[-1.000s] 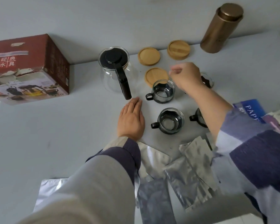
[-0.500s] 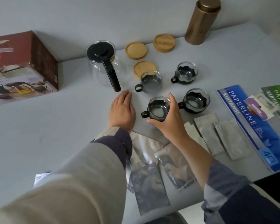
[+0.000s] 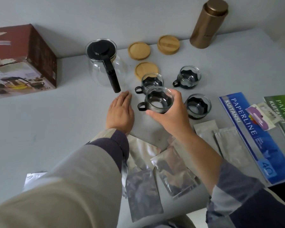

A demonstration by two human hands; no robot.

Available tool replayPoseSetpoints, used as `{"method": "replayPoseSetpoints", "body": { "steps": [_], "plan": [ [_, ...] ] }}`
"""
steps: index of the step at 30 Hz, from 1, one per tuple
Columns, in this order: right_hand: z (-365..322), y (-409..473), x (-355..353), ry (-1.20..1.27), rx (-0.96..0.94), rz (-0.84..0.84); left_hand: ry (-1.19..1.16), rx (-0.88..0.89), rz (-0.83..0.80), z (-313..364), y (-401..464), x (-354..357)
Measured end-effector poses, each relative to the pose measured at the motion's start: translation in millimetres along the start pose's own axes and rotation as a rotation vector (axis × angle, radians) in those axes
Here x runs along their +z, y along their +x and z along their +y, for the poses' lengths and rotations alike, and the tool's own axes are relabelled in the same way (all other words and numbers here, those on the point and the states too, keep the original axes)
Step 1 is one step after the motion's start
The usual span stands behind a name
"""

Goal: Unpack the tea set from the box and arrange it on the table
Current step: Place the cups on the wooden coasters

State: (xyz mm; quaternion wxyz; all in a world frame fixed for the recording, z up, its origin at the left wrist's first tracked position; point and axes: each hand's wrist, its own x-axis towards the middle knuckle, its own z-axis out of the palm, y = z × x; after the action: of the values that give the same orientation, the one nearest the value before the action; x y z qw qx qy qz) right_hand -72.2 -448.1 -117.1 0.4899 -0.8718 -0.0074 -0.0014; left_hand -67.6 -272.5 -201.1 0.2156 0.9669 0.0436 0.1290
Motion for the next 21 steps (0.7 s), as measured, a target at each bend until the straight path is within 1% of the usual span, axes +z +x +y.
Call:
{"method": "replayPoseSetpoints", "body": {
  "steps": [4,7,13,21],
  "plan": [
    [-31,48,-16,0.003,-0.064,-0.058,0.013,0.004,0.0,1,0,-1],
    [-45,95,-17,-0.041,-0.114,-0.106,0.002,-0.013,-0.019,1,0,-1],
    [-45,191,26,-0.048,-0.095,-0.136,0.026,-0.013,-0.064,-2,0,-2],
    [-32,255,72,-0.124,-0.055,-0.103,0.037,-0.045,-0.078,1,1,-4]
  ]
}}
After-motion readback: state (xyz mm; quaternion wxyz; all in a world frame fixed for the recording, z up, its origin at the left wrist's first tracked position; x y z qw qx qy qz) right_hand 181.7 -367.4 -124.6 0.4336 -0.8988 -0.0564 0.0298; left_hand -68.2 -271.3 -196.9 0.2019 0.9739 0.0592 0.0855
